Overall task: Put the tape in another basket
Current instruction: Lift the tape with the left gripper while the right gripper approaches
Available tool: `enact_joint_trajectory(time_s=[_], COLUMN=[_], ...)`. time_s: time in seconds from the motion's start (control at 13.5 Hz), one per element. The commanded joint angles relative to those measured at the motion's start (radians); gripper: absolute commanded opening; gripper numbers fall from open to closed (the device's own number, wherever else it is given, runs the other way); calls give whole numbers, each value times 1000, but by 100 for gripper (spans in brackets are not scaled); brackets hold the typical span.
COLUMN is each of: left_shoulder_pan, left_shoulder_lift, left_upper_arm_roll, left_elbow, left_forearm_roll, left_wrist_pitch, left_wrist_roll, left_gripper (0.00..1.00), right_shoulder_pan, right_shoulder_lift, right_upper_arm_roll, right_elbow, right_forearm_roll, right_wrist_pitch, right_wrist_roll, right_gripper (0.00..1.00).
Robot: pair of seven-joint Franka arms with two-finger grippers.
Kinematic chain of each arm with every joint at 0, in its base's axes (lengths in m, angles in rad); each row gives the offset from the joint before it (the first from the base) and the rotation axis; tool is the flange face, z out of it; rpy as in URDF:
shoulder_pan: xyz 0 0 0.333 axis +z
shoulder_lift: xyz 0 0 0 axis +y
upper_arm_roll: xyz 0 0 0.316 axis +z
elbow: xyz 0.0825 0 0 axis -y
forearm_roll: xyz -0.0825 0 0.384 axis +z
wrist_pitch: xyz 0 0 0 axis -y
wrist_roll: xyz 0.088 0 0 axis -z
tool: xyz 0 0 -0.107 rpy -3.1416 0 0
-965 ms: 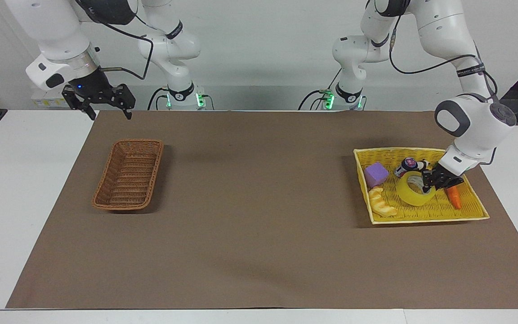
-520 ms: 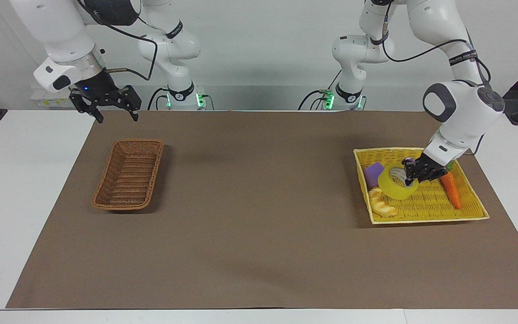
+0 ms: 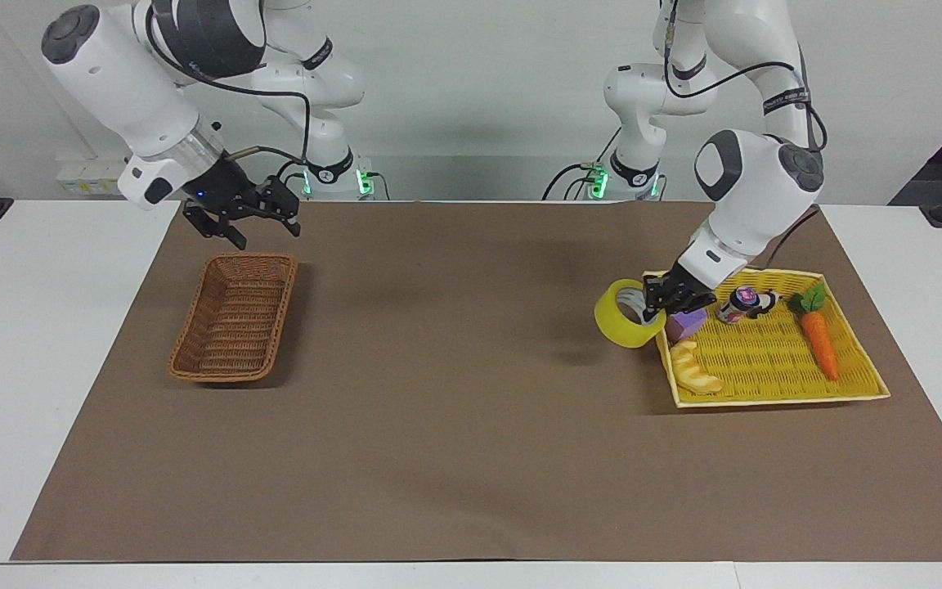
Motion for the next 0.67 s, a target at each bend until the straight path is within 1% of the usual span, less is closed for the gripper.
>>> enact_joint_trajectory(time_s=[0.0,0.15,0.3,0.45,0.59], left_shoulder_pan=[-1,-3,-3,-3,-3], left_shoulder_lift=[-21,-22,-24,-27,-27], left_upper_arm_roll=[-71,-128,-182,-226,-278], left_elbow=[-8,-5,-4,-4,-2], left_forearm_roll=[-53,-76,-78,-76,-76], left_wrist_pitch=[9,10,15,36,53], left_wrist_roll=[-93,-129,-159,-244,-293], left_gripper=[0,0,0,0,0], right_shoulder_pan=[22,54,81,114,182], right_shoulder_lift=[-78,-81,-81,-78,-69], right_upper_arm_roll=[3,3,3,3,3], right_elbow=[-173,-230,-279,-331,-362], right_forearm_roll=[104,170,257,343,452], right_wrist_pitch=[121,190,234,286,379], right_wrist_roll=[-28,-29,-42,-74,-66], right_gripper=[100,100,100,100,100])
